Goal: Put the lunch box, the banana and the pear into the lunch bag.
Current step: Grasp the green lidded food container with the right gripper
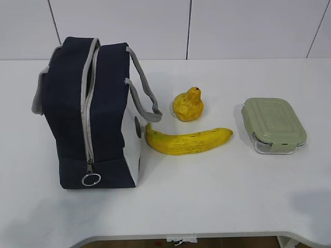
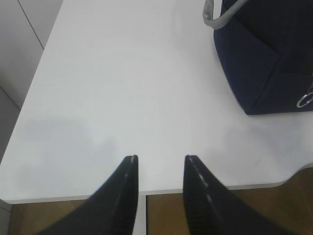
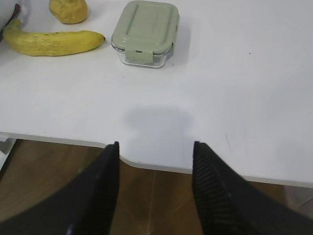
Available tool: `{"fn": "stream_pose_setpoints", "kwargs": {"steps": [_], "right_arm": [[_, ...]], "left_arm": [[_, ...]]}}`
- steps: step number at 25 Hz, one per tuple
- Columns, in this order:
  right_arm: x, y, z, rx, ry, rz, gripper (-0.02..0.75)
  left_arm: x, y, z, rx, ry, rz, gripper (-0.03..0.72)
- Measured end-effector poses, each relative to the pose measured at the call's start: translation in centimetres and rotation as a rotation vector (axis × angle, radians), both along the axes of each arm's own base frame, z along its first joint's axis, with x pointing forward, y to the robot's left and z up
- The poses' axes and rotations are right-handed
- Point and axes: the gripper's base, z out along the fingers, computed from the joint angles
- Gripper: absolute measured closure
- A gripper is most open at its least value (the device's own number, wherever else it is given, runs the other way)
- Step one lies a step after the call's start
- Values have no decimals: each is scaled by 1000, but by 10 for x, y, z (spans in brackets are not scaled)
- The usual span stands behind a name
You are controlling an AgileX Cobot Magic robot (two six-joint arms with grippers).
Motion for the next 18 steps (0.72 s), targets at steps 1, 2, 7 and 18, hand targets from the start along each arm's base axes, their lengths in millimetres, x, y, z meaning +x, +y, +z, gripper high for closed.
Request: {"fn": "stream_pose_setpoints", "kwargs": {"steps": [1, 2, 7, 18], "right_arm": [[0, 0, 0, 0, 0, 0, 356], [0, 0, 0, 0, 0, 0, 356], [0, 0, 0, 0, 0, 0, 356], [0, 0, 2, 0, -14, 0, 356]], "left_arm": [[0, 0, 0, 0, 0, 0, 449], [0, 0, 0, 0, 0, 0, 449], [0, 0, 0, 0, 0, 0, 449], [0, 0, 0, 0, 0, 0, 449]]}}
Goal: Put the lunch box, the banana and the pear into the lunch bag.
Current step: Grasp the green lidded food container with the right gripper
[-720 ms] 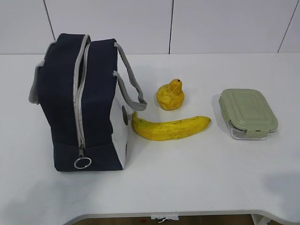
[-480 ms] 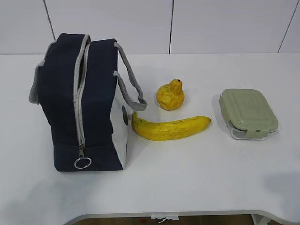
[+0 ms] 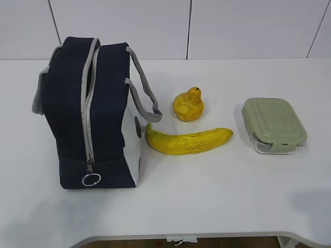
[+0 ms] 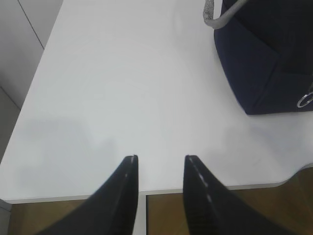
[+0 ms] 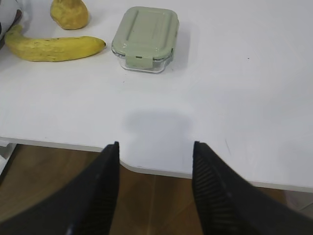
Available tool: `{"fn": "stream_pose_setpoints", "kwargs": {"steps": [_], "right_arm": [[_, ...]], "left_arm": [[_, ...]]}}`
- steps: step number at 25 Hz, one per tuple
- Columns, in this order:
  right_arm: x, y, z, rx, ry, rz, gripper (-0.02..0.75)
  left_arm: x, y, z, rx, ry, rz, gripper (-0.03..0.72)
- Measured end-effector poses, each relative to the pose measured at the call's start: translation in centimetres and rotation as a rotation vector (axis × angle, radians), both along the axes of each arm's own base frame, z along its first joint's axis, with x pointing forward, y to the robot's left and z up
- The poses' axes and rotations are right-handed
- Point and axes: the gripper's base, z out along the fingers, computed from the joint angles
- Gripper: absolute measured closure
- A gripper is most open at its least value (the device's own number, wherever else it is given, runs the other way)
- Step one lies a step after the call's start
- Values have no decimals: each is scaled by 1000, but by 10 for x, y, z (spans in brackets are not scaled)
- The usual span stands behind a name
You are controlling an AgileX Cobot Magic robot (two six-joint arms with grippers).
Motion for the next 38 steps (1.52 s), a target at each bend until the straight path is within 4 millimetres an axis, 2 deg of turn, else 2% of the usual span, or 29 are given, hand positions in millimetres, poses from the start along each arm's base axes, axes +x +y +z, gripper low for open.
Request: {"fn": "stream_pose_setpoints", "kwargs": {"steps": [4, 11, 14, 23, 28, 32, 38], "right_arm": [[5, 0, 4, 2, 19, -2, 356], [41, 1, 28, 5, 148, -7, 356], [63, 2, 30, 28, 243, -26, 356], [123, 4, 18, 110, 479, -108, 356], [160, 5, 28, 125, 482, -117, 356], [199, 7, 32, 117, 524, -103, 356], [249, 5, 29, 161, 586, -55, 356]], "left_arm": [[0, 0, 0, 0, 0, 0, 449], [0, 0, 0, 0, 0, 0, 449], [0, 0, 0, 0, 0, 0, 448], [0, 0, 0, 0, 0, 0, 448], [0, 0, 0, 0, 0, 0, 448], [0, 0, 0, 0, 0, 0, 448], [0, 0, 0, 0, 0, 0, 448]]}}
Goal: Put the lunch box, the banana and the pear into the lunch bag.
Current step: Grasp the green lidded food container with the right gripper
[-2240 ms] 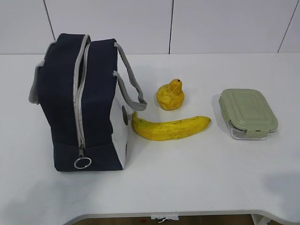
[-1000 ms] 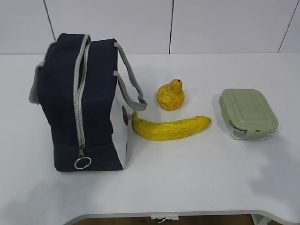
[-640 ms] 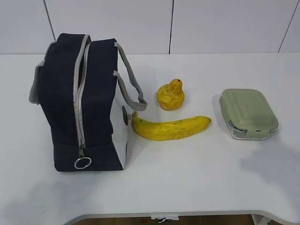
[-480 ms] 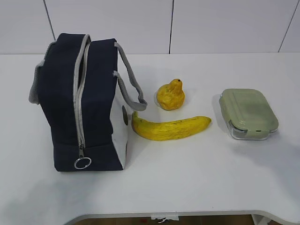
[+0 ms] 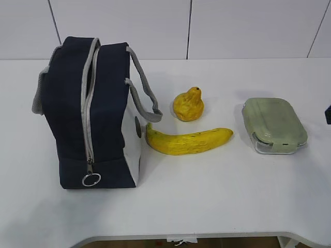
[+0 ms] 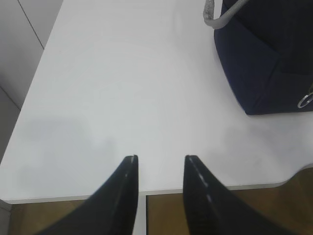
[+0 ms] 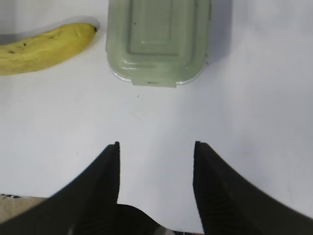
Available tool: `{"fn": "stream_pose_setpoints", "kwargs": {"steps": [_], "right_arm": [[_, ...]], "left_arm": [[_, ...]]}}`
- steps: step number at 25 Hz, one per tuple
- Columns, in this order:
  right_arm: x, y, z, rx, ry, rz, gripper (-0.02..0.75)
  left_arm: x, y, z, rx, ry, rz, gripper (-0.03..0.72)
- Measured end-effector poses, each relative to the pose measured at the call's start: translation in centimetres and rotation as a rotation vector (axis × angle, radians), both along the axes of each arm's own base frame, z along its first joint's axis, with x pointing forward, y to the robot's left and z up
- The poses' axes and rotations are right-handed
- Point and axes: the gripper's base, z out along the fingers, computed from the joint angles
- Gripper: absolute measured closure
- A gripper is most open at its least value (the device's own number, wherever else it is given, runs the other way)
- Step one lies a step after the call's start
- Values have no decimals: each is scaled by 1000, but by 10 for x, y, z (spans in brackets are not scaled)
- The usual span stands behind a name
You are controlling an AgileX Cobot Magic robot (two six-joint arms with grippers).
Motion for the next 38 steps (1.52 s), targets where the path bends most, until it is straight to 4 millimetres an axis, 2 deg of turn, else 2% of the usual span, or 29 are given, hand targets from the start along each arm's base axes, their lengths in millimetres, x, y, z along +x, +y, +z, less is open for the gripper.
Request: {"fn": "stream_pose_setpoints", "kwargs": {"steps": [4, 9, 14, 19, 22, 27, 30, 38], "right_arm": [[21, -18, -2, 106, -6, 16, 356], [28, -48, -5, 203, -16, 15, 356], [30, -82, -27, 351, 26, 70, 356], [43, -123, -52, 546, -28, -9, 356], [52, -140, -73, 583, -17, -26, 356], [71, -153, -103, 635, 10, -27, 356], [81, -158, -112, 668, 5, -47, 356], [85, -160, -112, 674, -13, -58, 342]], "left_arm": [[0, 0, 0, 0, 0, 0, 448], [0, 0, 0, 0, 0, 0, 448], [0, 0, 0, 0, 0, 0, 448], [0, 0, 0, 0, 0, 0, 448], [0, 0, 0, 0, 0, 0, 448], [0, 0, 0, 0, 0, 0, 448], [0, 0, 0, 0, 0, 0, 448], [0, 0, 0, 0, -1, 0, 448]]}}
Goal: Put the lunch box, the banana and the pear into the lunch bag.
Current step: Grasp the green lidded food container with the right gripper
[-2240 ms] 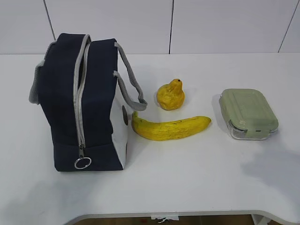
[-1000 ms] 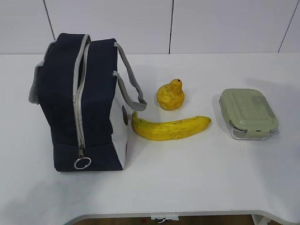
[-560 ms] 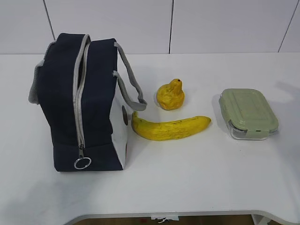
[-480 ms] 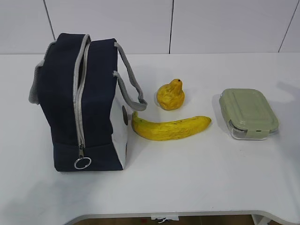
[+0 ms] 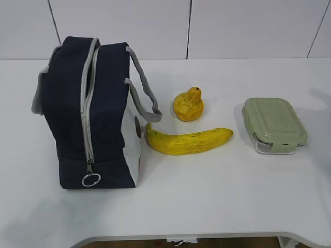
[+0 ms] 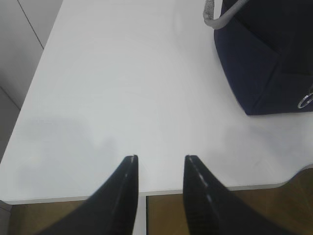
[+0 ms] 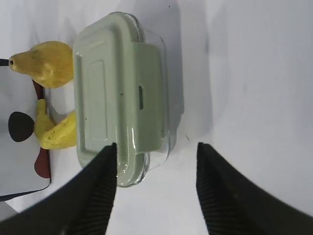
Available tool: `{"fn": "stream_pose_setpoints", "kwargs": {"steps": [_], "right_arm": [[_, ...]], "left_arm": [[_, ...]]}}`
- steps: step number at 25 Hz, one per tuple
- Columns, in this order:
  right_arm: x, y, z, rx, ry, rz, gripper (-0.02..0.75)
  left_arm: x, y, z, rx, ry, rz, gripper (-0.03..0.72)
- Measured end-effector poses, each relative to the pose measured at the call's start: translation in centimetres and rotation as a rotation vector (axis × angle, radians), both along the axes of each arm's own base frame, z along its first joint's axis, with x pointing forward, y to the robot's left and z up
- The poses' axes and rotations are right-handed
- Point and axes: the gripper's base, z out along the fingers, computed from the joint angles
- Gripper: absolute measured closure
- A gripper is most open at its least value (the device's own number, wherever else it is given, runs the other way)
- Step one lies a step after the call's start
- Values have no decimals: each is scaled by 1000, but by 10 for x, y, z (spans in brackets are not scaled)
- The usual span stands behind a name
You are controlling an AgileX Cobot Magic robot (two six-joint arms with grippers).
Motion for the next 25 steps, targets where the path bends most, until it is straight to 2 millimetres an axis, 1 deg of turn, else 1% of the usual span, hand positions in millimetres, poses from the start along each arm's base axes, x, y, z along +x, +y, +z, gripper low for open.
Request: {"fn": "stream_pose_setpoints", "kwargs": {"steps": [1, 4, 5, 6, 9, 15, 25], "right_arm": [[0, 0, 0, 1, -1, -1, 311], [1, 0, 1, 7, -6, -7, 152], [1, 0, 1, 9, -10, -7, 118], [1, 0, 1, 8, -14, -6, 106], [3, 1, -1, -4, -42, 22, 108], [14, 11, -10, 0, -103, 83, 147], [38, 2, -36, 72, -110, 40, 155]], "left_arm": [[0, 0, 0, 0, 0, 0, 448], [0, 0, 0, 0, 0, 0, 448], [0, 0, 0, 0, 0, 0, 448], [0, 0, 0, 0, 0, 0, 448], [0, 0, 0, 0, 0, 0, 448], [0, 0, 0, 0, 0, 0, 448], [0, 0, 0, 0, 0, 0, 448]]}}
